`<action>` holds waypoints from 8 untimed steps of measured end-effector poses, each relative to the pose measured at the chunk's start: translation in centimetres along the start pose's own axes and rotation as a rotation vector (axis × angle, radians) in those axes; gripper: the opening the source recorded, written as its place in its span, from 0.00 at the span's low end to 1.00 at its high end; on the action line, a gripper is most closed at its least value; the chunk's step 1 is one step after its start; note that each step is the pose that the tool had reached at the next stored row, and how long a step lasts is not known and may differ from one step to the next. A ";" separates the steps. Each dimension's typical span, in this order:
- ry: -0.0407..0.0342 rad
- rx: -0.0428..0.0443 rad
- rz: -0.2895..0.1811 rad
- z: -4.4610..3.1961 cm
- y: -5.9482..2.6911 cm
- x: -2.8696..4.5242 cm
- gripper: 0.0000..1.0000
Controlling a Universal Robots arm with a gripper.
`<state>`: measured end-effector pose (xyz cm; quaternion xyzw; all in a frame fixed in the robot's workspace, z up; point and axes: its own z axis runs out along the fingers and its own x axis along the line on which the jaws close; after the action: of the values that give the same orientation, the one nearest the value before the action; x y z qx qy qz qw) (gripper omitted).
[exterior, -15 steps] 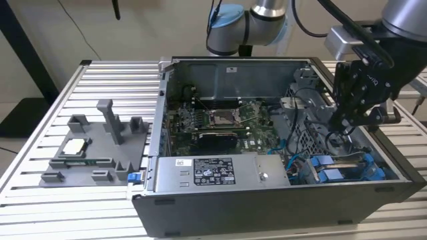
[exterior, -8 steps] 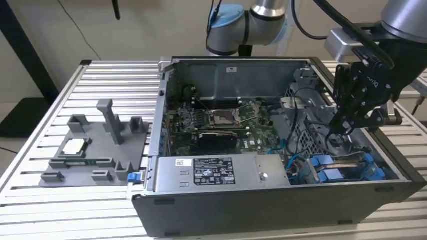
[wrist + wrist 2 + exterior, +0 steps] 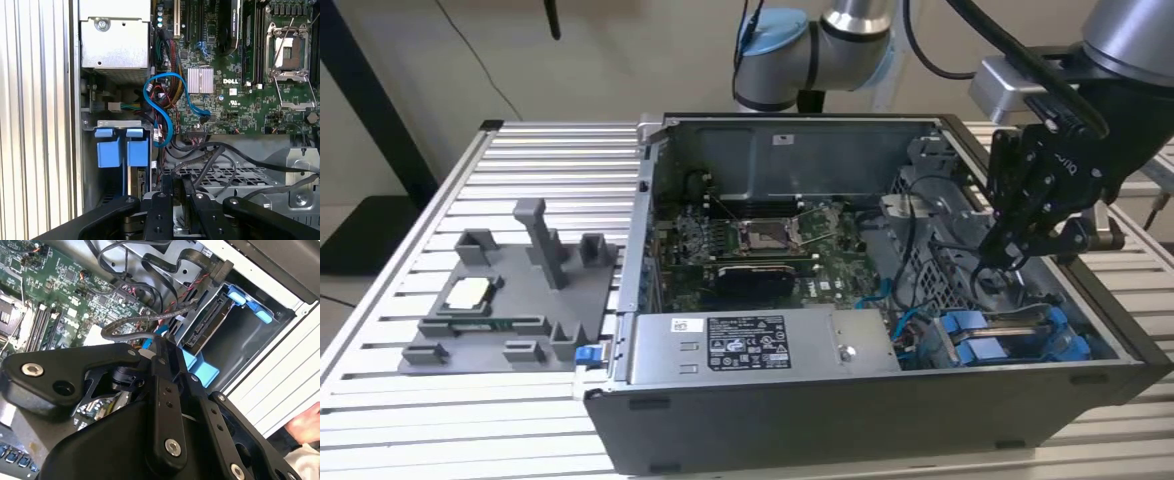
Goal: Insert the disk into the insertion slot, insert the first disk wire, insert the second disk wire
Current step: 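Insert the first disk wire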
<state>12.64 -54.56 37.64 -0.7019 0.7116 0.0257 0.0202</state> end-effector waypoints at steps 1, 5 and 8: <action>0.0000 0.0000 0.000 0.00 0.00 0.00 0.19; 0.0044 0.0000 0.000 0.06 -0.01 0.00 0.19; 0.0156 0.0002 0.000 0.20 -0.06 0.01 0.19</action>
<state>12.70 -54.56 37.44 -0.7020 0.7117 0.0202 0.0147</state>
